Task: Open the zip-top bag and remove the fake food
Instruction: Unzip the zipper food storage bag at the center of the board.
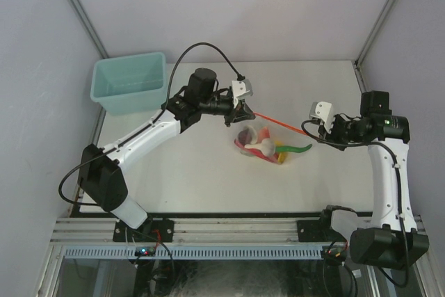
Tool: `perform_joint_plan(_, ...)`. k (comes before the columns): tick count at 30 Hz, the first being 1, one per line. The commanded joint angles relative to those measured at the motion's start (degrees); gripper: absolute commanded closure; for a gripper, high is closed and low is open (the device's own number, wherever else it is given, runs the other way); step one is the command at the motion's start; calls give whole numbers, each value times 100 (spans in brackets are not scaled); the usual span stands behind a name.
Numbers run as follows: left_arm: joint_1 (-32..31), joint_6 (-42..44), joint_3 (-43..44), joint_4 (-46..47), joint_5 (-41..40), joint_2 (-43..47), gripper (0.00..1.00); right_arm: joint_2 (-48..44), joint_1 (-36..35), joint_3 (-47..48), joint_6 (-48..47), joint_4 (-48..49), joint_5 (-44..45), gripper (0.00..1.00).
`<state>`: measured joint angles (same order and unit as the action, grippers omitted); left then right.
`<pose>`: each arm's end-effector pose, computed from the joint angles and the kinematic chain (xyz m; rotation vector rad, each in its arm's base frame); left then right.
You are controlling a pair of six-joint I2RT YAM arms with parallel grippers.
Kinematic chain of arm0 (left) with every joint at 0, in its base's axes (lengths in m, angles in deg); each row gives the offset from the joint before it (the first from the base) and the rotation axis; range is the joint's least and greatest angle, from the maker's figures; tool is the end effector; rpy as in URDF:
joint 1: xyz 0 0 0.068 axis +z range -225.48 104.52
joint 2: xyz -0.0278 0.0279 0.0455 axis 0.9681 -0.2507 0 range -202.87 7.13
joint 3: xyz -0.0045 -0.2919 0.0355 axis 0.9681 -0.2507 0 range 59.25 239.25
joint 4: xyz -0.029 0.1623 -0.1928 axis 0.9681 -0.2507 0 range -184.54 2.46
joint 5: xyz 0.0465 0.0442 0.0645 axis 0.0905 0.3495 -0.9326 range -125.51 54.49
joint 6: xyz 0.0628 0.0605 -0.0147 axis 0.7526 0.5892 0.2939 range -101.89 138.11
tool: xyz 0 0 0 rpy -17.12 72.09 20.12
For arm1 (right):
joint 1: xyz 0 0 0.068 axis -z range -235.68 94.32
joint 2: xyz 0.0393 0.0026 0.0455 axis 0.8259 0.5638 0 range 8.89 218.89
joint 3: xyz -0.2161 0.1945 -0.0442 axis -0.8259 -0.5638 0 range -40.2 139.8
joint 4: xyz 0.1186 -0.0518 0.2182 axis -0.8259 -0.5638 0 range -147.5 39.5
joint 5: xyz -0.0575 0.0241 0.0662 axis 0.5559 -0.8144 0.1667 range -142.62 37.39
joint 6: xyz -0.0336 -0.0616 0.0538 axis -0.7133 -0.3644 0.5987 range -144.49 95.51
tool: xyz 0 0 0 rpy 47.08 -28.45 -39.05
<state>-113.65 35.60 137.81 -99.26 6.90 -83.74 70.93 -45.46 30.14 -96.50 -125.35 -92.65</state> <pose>0.2731 -0.2822 0.3538 1.3363 1.4860 -0.9655 0.1714 0.0204 0.3365 -1.3690 1.9390 0.3266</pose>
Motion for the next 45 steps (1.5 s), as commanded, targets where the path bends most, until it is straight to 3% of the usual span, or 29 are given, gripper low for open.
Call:
perform_joint_plan(1, 25, 228, 342, 349, 89, 107, 100, -124, 91, 199, 189, -35, 468, 100)
perform_joint_plan(14, -184, 287, 1314, 785, 232, -662, 100, -320, 335, 585, 470, 760, 523, 100)
perform_joint_plan(19, -251, 389, 845, 799, 197, -595, 100, -555, 340, 82, 155, 298, -149, 100)
perform_joint_plan(24, -308, 914, -233, 761, 105, -324, 100, -783, 192, -898, -424, -395, -905, 80)
perform_joint_plan(28, -369, 1124, -657, 540, -48, -139, 100, -810, 146, -776, -270, -707, -1653, 46)
perform_joint_plan(31, -391, 1142, -869, 470, -92, 8, 100, -737, 18, -493, 367, -571, -2262, 26)
perform_joint_plan(33, -414, 1093, -946, 470, -110, 109, 100, -694, -92, -346, 1220, -83, -2561, 22)
perform_joint_plan(37, -456, 859, -972, 521, -83, 218, 100, -505, -488, -382, 3567, 1492, -2592, 21)
perform_joint_plan(39, -494, 801, -1028, 571, -103, 293, 100, -354, -643, -430, 4306, 1931, -2368, 21)
perform_joint_plan(45, -567, 650, -1255, 708, -215, 526, 100, -13, -1208, -737, 4941, 2573, -1549, 24)
